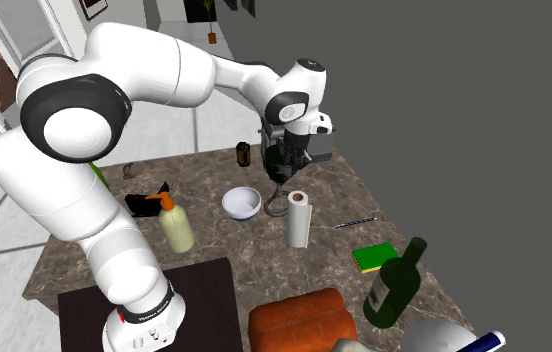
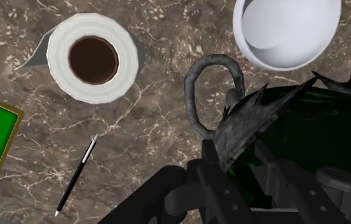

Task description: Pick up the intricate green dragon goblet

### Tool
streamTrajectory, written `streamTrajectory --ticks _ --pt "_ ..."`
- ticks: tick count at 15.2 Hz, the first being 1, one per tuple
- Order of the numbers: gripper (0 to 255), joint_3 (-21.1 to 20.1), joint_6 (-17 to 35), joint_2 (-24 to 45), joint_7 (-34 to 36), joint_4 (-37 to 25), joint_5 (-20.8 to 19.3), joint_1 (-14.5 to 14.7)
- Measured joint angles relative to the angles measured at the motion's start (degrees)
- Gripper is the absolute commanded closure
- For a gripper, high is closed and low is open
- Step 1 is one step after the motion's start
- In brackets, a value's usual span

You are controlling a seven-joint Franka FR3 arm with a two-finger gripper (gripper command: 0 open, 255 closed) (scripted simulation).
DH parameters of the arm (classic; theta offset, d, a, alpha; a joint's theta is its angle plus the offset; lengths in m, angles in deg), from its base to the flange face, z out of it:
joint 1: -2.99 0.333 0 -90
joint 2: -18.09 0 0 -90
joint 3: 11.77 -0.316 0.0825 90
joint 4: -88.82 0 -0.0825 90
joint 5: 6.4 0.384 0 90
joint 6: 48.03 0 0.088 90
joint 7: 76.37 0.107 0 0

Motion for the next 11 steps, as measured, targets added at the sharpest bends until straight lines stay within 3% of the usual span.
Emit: streamTrajectory --ticks 11 --pt "255 0.07 -7.98 -1.74 1.32 -6.35 -0.68 -0.12"
